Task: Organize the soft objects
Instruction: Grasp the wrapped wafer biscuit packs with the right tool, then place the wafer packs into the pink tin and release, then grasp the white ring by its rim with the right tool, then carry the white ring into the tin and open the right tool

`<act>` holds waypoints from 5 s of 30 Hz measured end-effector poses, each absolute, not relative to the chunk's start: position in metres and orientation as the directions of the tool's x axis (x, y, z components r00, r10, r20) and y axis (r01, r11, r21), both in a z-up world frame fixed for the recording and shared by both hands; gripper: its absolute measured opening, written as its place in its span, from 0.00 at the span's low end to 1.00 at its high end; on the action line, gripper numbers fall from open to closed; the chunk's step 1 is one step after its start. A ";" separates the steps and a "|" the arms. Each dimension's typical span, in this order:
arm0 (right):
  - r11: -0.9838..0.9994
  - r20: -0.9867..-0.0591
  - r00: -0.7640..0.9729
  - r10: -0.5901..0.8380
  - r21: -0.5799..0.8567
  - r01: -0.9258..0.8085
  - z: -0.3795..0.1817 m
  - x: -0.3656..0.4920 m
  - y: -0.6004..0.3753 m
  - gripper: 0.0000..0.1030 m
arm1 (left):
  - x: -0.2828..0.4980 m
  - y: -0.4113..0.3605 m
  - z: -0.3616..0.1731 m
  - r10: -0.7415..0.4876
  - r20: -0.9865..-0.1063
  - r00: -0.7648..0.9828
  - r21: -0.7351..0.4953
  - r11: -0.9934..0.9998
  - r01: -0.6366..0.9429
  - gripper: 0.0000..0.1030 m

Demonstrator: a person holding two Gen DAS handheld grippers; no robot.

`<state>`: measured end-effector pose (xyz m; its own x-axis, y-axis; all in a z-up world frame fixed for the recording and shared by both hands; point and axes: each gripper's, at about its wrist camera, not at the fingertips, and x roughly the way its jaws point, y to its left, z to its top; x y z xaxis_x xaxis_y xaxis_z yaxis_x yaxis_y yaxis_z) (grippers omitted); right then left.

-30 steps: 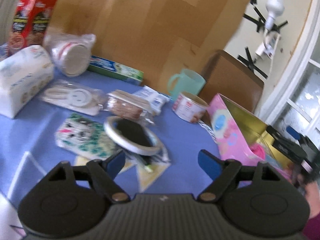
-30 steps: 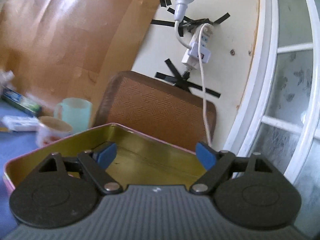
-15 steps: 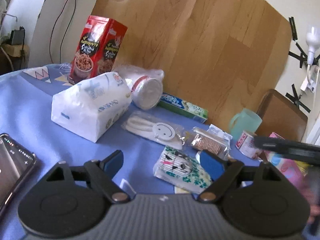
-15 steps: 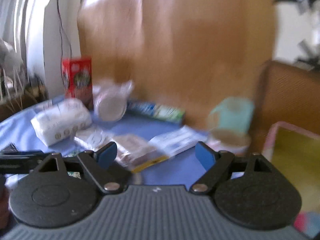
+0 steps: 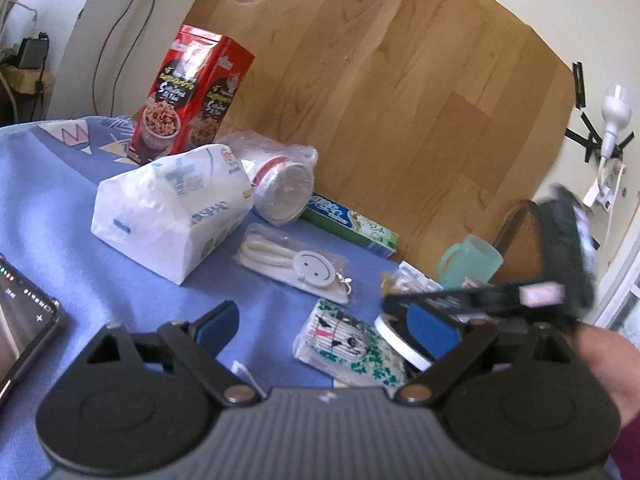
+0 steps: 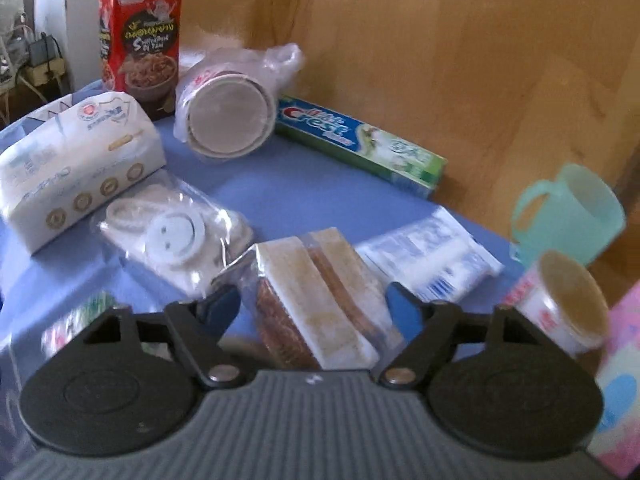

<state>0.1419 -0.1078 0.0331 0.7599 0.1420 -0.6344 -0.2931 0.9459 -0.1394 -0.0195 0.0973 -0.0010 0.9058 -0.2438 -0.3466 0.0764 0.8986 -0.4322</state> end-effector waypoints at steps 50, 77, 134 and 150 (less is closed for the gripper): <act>0.963 -0.168 0.958 -0.234 -0.178 0.204 0.039 -0.066 -0.281 0.57 | 0.007 -0.161 0.090 -0.613 -0.339 0.714 -0.180 0.787 0.591 0.80; 0.906 -0.551 0.743 0.379 0.057 -0.420 0.005 0.067 -0.117 0.90 | -0.009 0.096 -0.002 -0.249 -0.384 0.889 -0.428 0.901 0.068 0.85; 0.948 -0.148 0.988 -0.033 0.307 0.078 0.073 -0.037 -0.283 0.16 | 0.053 -0.129 0.103 -0.672 -0.485 0.559 -0.391 0.739 0.549 0.35; 0.936 -0.059 0.975 -0.215 0.273 0.223 0.058 -0.075 -0.310 0.45 | 0.020 -0.077 0.064 -0.533 -0.487 0.692 -0.328 0.846 0.421 0.56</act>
<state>-0.0754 -0.3102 0.0581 0.9747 -0.2153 -0.0593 0.2233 0.9357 0.2731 0.0199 -0.0773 0.0637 0.6916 -0.5331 -0.4872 0.4212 0.8458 -0.3276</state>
